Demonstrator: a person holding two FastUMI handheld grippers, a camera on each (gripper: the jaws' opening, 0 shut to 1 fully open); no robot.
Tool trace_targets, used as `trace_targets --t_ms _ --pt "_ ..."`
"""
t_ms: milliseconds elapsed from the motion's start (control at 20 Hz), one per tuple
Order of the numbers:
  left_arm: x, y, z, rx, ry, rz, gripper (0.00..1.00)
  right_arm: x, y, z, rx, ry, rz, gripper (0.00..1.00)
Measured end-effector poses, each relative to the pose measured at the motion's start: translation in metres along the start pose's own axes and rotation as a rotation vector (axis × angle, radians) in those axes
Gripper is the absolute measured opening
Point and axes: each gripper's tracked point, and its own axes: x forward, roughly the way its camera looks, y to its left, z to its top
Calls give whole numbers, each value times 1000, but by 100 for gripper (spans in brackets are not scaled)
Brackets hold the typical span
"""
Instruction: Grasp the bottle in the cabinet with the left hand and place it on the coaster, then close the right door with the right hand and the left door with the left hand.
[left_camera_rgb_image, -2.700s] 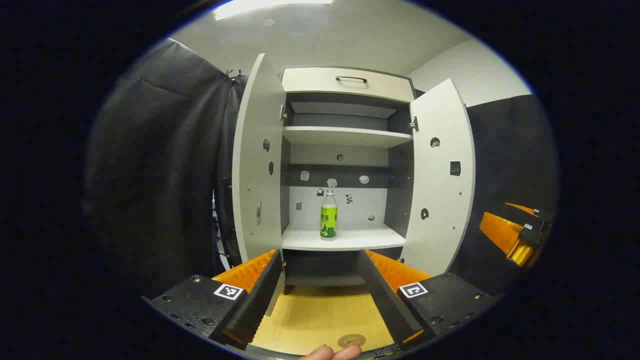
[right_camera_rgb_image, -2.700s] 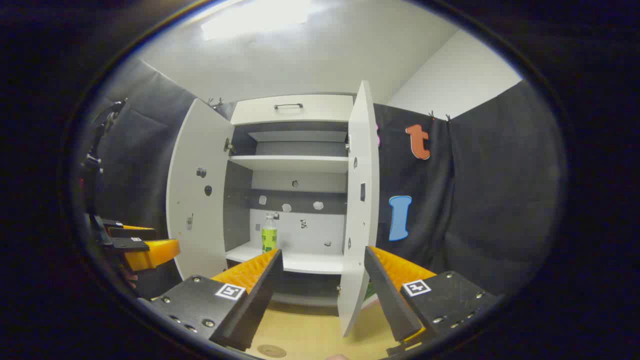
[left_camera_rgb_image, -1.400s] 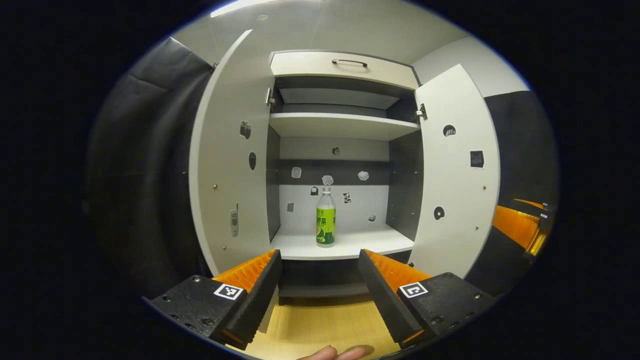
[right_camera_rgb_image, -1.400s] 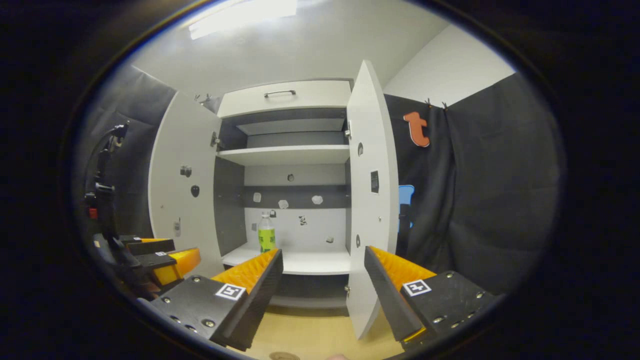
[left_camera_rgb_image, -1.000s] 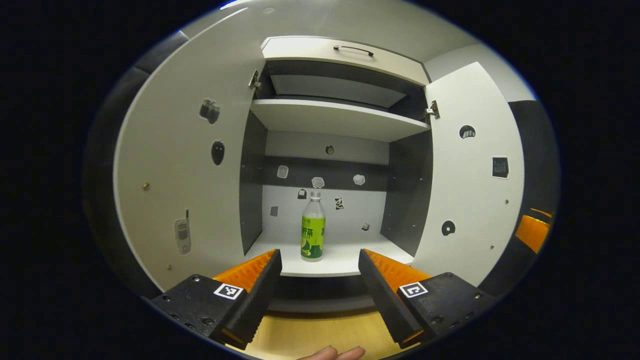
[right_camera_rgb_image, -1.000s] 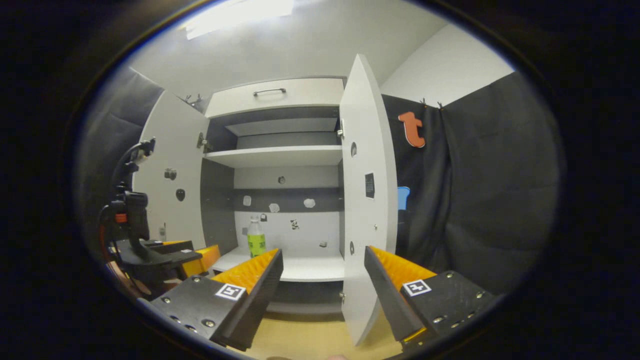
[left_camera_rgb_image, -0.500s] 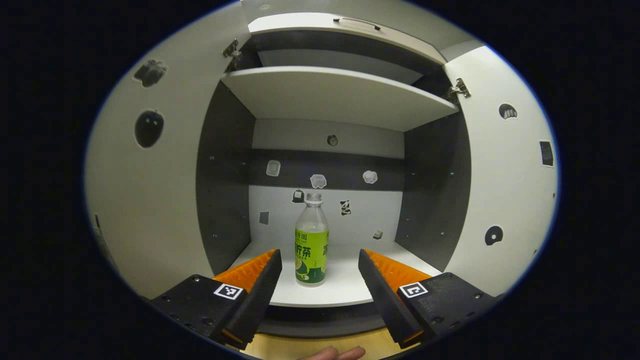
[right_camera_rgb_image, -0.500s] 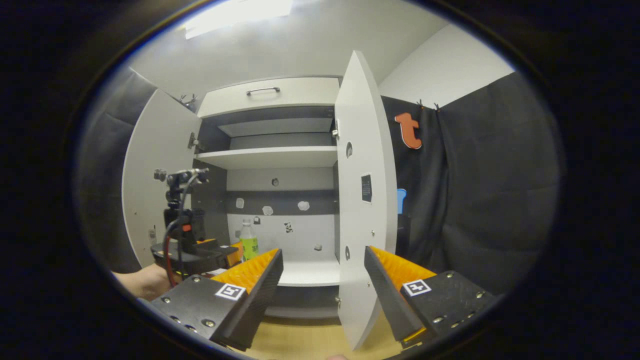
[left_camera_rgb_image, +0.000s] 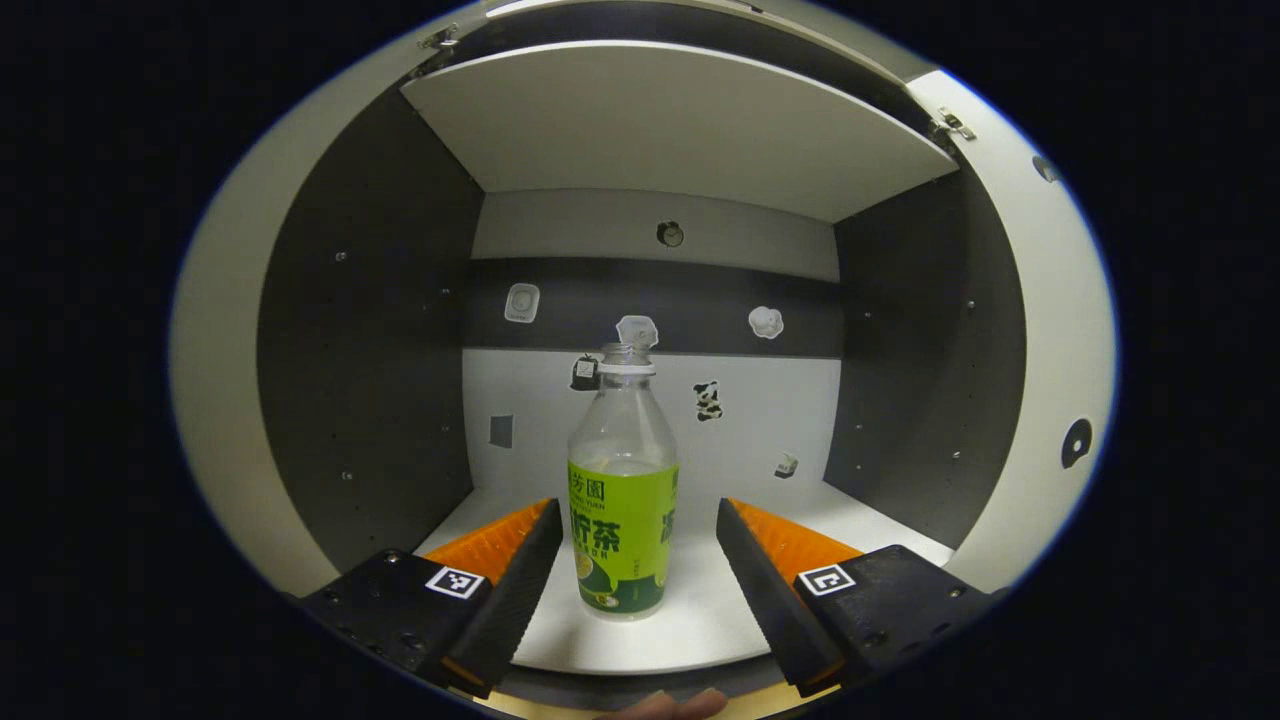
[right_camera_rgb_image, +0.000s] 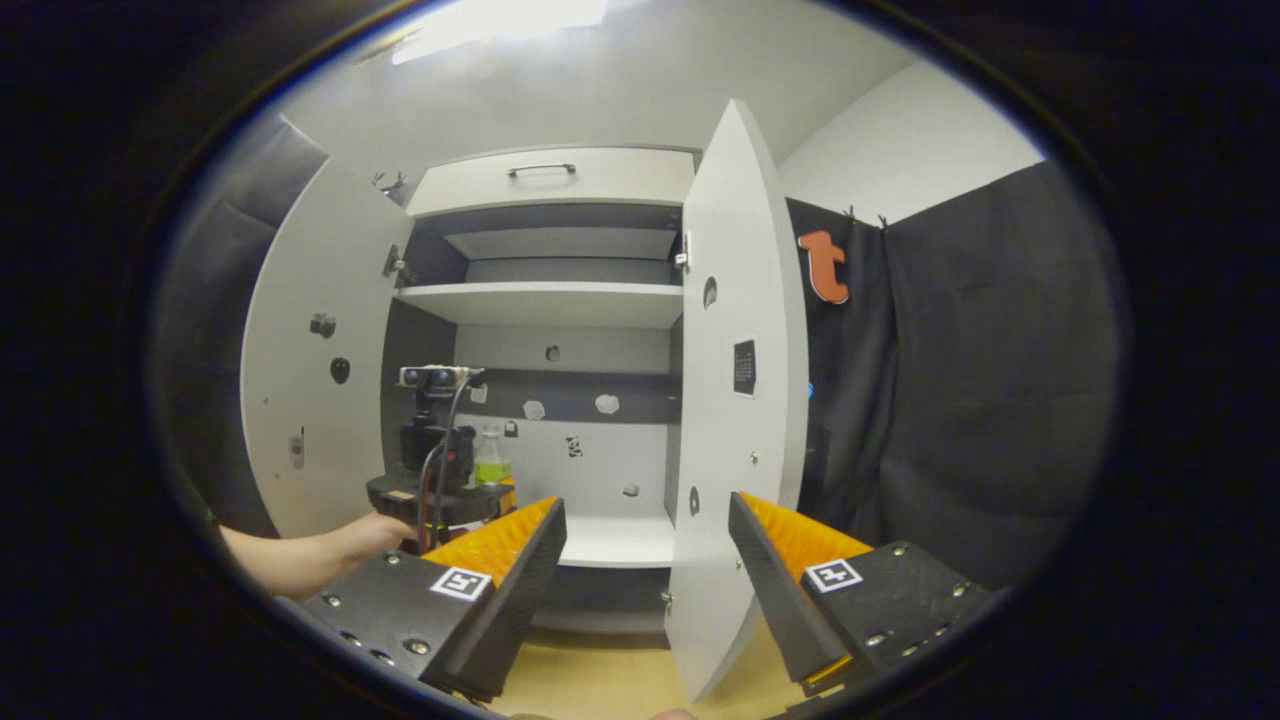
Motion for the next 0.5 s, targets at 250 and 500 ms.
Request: trace_targets --t_ms 250,500 --pt "25 2 -4 18 3 -14 98 3 11 -14 -15 23 20 99" --pt "42 5 -7 37 -4 -26 80 1 12 -21 17 46 8 99"
